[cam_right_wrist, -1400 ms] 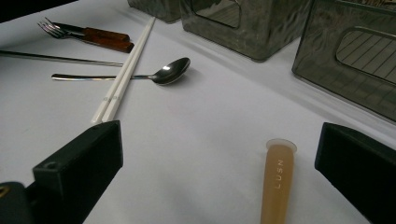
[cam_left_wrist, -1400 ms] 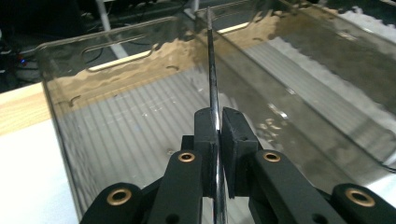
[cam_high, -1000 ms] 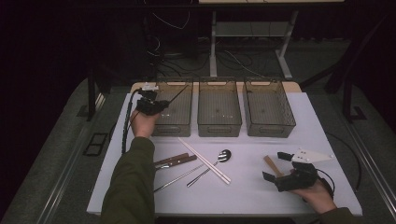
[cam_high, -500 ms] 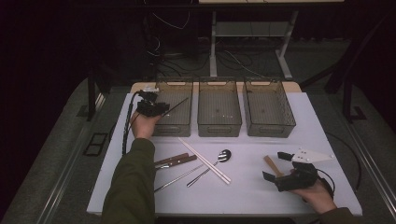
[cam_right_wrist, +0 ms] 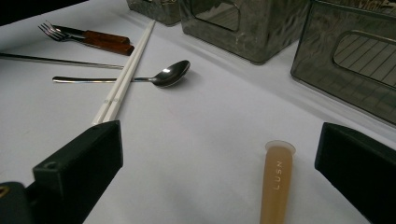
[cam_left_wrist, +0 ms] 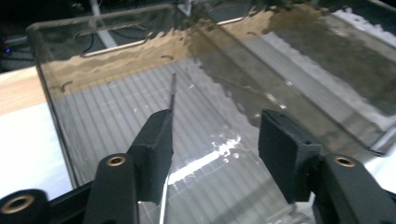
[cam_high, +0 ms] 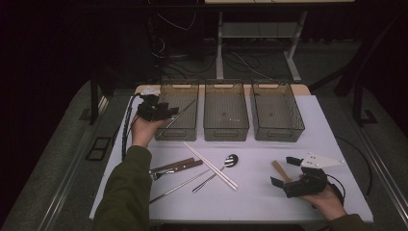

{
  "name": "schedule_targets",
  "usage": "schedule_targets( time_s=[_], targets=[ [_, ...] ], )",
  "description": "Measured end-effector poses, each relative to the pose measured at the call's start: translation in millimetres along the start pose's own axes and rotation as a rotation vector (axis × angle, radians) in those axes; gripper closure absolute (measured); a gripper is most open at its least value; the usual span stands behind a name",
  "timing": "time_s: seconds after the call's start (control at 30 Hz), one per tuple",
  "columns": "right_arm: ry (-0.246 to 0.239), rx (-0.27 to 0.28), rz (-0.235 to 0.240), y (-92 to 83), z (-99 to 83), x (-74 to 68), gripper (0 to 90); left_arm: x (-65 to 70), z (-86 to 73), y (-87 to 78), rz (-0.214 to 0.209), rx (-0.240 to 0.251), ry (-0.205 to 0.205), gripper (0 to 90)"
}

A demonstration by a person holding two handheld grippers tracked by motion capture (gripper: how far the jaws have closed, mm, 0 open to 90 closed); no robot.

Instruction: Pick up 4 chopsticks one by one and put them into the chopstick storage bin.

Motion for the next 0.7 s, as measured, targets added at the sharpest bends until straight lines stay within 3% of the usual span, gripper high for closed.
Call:
schedule_targets(
  time_s=[0.13,0.3,0.7],
  targets=[
    [0.003,-0.001,-0.001,-0.2,-0.1,0.1,1.1,11.9,3.8,-10.7,-0.031,0.031,0.029,38.9],
    [0.003,-0.001,-0.001,-0.2,-0.3,0.2,1.1,27.1,1.8,-19.4,-0.072,0.036,0.066,33.1],
    [0.004,-0.001,0.005,-0.1,-0.3,0.0,1.0,59.7,-13.9,-42.8,-0.133,0.072,0.117,26.2]
  ],
)
Point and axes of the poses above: each handheld gripper's, and its own axes: y roughly forward along the jaws, z roughly out of its top, x roughly to its right, the point moved 7 cm from there along y, roughly forward along the jaws, and after that the axes turned 7 degrees about z, right-handed, at the moved point
